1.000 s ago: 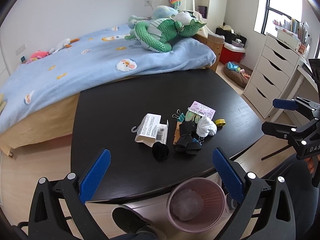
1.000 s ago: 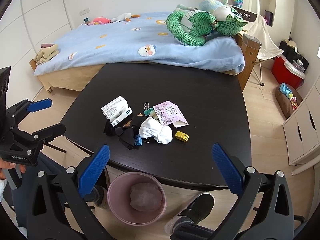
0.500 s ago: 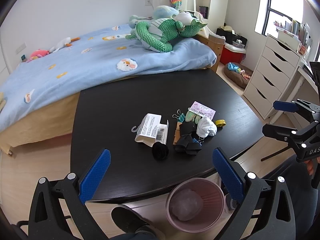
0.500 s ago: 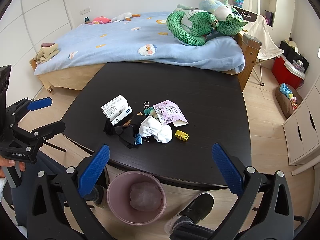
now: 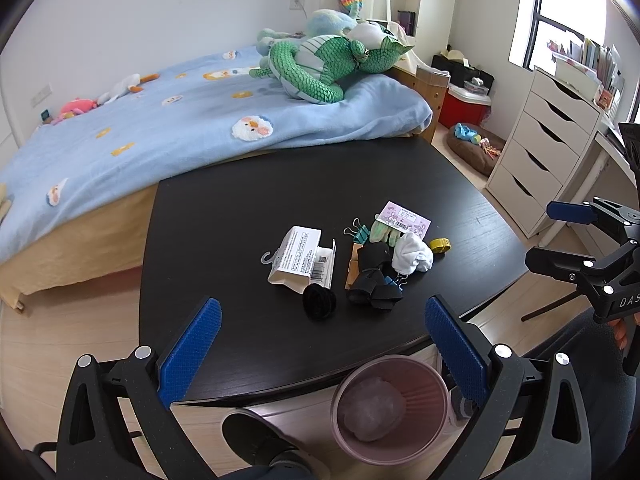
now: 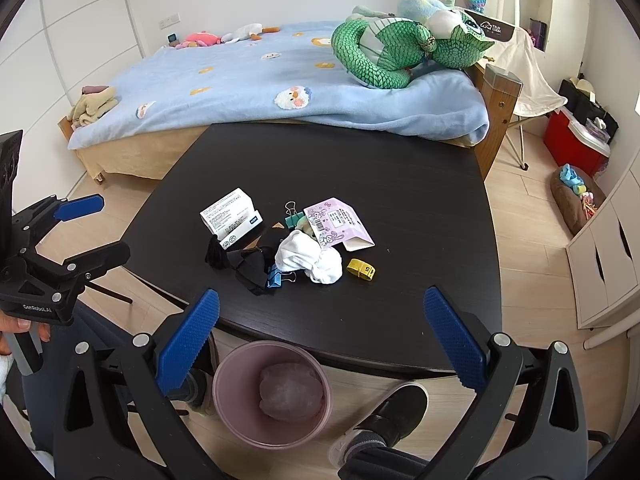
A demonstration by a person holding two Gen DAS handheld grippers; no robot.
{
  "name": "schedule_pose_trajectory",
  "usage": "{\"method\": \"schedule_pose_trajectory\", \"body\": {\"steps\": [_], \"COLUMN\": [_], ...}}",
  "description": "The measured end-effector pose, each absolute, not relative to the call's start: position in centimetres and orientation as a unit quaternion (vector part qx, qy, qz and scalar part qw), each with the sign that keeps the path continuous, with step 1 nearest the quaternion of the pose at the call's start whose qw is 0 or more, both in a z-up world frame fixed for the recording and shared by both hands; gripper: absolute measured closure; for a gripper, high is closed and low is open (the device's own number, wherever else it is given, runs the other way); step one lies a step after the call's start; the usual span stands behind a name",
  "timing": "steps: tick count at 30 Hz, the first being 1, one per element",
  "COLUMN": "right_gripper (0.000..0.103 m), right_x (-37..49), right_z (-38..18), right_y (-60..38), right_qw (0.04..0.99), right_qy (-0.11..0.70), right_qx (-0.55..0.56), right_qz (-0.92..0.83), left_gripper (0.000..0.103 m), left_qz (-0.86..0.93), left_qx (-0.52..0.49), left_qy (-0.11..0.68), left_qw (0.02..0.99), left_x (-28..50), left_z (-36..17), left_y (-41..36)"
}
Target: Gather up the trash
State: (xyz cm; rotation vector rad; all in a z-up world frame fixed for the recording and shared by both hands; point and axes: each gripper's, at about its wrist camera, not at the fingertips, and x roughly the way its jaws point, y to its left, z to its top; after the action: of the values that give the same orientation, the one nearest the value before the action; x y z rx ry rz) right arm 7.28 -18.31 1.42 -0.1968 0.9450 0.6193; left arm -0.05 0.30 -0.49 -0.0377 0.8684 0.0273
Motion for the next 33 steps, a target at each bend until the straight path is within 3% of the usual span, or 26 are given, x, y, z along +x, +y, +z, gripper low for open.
{"method": "schedule_pose_trajectory", "body": {"steps": [15, 29, 30, 33], "right_gripper": [0.003, 0.003, 0.005, 0.025], "right_x": [10.0, 16.3, 16.6, 17.3], "right_z": [-0.4, -6.6, -7.0, -8.4], "right_y": [-18.4, -16.0, -15.8, -15.1], "right_qw": [0.819, 0.749, 0.745, 0.723], "right_qy": [0.472, 0.515, 0.515, 0.525], "right_qx": [-0.124, -0.227, -0.234, -0.261], "right_qz": [0.303, 0.349, 0.355, 0.366], "left_gripper": [0.005, 0.005, 0.005, 0.005], "left_qz": [0.011, 0.012, 0.013, 0.015], "left_qx": [-0.023, -0.030, -0.031, -0.031], "left_qy": [0.426, 0.435, 0.435, 0.438], "left_qw": [0.904, 0.900, 0.900, 0.899], "left_x": [0.5, 1.2, 1.2, 1.3], "left_z": [-1.1, -1.4, -1.4, -1.5], "left_y": [0.2, 0.8, 0.9, 1.3]}}
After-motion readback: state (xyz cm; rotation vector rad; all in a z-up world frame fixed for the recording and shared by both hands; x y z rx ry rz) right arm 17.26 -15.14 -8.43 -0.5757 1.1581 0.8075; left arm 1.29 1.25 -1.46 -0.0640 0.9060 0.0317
